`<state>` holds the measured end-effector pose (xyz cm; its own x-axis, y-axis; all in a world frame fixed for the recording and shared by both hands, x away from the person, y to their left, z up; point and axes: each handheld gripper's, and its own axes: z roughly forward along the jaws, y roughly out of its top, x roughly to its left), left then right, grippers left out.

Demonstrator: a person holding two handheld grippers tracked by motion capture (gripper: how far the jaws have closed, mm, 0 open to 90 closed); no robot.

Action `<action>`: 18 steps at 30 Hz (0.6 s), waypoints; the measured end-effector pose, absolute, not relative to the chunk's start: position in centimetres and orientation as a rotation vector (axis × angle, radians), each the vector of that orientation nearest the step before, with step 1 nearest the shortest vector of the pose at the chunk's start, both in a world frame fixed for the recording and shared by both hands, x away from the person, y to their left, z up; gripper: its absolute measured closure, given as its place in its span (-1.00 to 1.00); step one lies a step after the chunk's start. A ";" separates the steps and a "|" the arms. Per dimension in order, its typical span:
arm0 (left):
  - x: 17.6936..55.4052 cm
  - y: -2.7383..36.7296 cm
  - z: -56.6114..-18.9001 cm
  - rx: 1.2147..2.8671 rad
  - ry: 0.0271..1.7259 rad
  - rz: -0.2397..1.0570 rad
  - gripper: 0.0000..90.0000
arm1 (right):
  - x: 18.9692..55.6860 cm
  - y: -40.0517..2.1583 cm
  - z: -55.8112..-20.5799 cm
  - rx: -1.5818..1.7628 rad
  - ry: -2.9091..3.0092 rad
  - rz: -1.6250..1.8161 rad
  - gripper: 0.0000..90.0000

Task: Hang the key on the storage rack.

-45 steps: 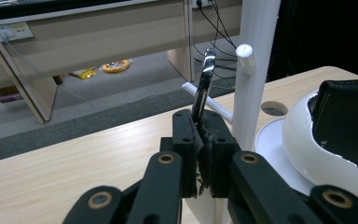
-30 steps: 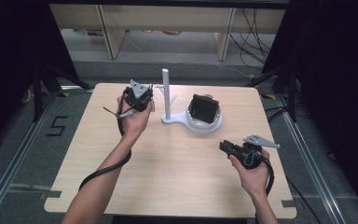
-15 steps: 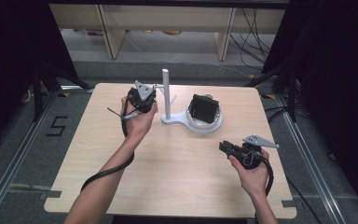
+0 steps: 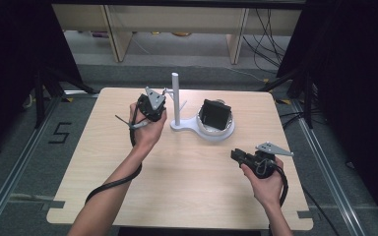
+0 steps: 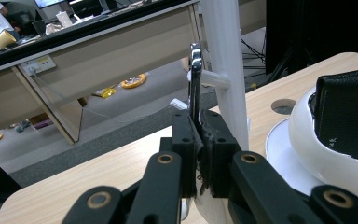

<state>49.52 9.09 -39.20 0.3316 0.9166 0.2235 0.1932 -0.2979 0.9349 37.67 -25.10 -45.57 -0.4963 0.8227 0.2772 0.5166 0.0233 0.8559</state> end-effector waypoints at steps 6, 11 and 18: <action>49.4 9.2 -39.2 1.724 0.991 1.040 0.87 | 37.7 -25.1 -45.6 1.374 2.007 1.466 0.68; 49.3 9.2 -39.2 1.724 0.990 1.040 0.87 | 37.6 -24.9 -45.7 1.406 2.004 1.483 0.68; 48.8 9.1 -39.1 1.725 0.969 1.069 0.87 | 37.8 -25.0 -45.8 1.371 2.012 1.473 0.68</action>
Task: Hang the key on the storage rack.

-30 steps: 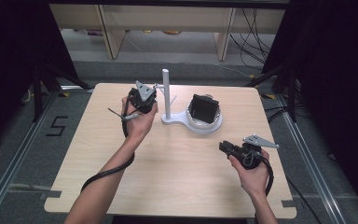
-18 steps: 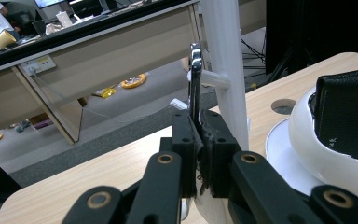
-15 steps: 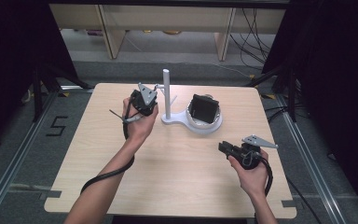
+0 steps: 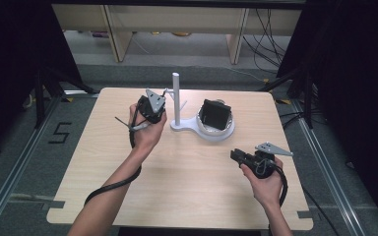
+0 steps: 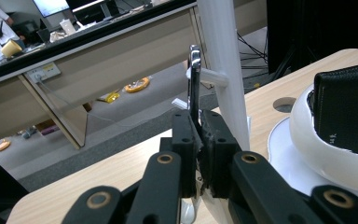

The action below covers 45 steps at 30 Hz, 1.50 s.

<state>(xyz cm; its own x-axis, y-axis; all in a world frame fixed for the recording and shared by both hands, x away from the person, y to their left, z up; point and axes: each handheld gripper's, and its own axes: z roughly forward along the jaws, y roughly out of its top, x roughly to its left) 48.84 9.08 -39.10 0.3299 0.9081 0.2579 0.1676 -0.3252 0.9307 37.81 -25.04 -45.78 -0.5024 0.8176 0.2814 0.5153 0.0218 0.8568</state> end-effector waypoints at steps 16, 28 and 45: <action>47.6 8.6 -38.8 1.698 0.877 1.031 0.43 | 37.7 -25.2 -45.6 1.369 2.004 1.462 0.66; 45.5 12.0 -40.2 1.689 0.845 0.891 0.11 | 37.6 -25.2 -45.6 1.415 1.986 1.472 0.63; 37.2 21.6 -51.0 1.615 1.014 0.792 -0.15 | 37.5 -26.1 -47.4 1.439 1.988 1.406 0.52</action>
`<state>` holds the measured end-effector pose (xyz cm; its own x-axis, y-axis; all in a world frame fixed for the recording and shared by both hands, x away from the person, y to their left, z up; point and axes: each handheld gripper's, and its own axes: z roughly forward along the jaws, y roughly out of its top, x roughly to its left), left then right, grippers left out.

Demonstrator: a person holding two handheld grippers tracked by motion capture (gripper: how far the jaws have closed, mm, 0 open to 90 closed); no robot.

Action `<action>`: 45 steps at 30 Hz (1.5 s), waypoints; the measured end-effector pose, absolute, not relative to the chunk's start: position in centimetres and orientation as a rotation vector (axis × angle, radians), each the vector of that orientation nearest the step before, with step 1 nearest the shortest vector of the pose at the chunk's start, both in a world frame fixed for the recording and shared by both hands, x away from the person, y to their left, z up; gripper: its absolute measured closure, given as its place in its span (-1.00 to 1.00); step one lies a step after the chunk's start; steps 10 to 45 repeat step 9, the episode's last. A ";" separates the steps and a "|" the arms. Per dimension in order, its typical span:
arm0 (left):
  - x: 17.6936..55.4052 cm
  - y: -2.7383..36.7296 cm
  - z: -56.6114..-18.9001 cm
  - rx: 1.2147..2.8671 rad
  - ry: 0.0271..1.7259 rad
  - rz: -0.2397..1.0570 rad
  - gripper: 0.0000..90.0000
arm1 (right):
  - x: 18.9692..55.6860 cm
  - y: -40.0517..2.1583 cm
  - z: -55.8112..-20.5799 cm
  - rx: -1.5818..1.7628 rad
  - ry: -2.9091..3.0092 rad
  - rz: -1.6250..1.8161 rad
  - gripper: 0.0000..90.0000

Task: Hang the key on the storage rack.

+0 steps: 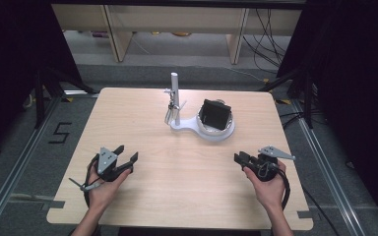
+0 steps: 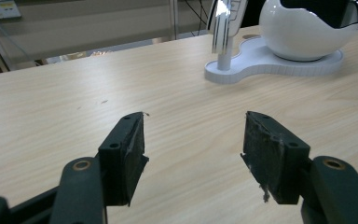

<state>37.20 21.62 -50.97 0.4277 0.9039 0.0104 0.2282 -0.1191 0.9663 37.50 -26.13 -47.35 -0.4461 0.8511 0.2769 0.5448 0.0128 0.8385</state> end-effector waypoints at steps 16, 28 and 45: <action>37.5 21.0 -50.7 1.578 0.996 0.759 -0.26 | 37.5 -26.6 -47.6 1.451 1.975 1.414 0.38; 37.5 21.0 -50.7 1.578 0.996 0.759 -0.26 | 37.5 -26.6 -47.6 1.451 1.975 1.414 0.38; 37.5 21.0 -50.7 1.578 0.996 0.759 -0.26 | 37.5 -26.6 -47.6 1.451 1.975 1.414 0.38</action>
